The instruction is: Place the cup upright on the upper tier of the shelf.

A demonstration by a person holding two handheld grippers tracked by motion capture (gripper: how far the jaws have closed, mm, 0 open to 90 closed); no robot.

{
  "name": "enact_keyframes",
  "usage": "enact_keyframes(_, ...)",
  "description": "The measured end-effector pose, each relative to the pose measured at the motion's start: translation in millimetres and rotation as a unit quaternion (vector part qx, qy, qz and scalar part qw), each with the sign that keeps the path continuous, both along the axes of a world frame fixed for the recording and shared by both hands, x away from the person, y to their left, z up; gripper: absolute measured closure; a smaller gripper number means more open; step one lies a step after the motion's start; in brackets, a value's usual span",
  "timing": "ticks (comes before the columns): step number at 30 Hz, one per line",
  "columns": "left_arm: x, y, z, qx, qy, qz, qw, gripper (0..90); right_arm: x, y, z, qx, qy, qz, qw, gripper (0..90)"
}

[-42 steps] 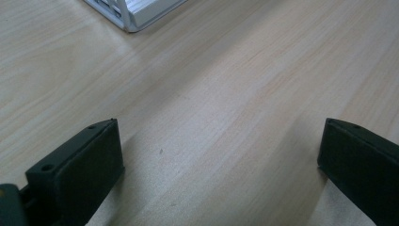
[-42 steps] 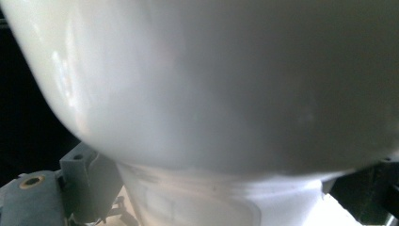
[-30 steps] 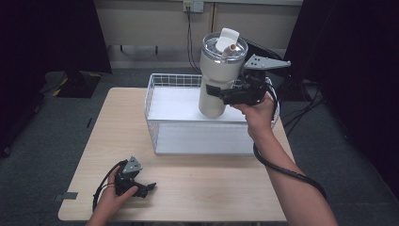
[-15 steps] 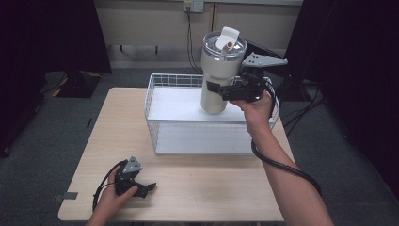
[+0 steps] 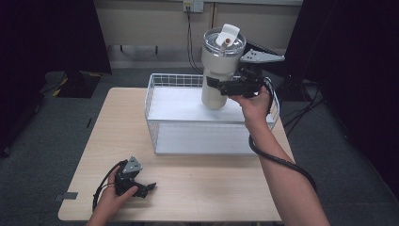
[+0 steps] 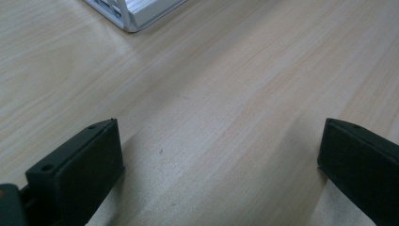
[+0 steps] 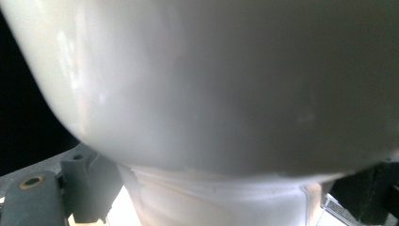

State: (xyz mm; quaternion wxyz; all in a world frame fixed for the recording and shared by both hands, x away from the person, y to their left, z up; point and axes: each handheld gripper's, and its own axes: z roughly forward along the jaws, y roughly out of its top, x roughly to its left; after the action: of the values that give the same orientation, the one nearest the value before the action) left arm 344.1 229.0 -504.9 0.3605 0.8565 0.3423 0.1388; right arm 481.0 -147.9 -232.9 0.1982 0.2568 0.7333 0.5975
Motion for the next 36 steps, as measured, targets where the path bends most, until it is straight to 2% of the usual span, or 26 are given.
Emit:
enact_keyframes(24,0.0,0.0,0.0,0.000,0.000,0.000,1.0000,0.0,14.9,3.1,-20.3,-0.011,0.007,-0.026,0.9996,10.3)
enact_keyframes(36,0.0,0.0,0.0,0.000,0.000,0.000,1.0000,0.0,17.1,7.0,-25.6,-0.025,0.009,-0.024,0.9993,10.2)
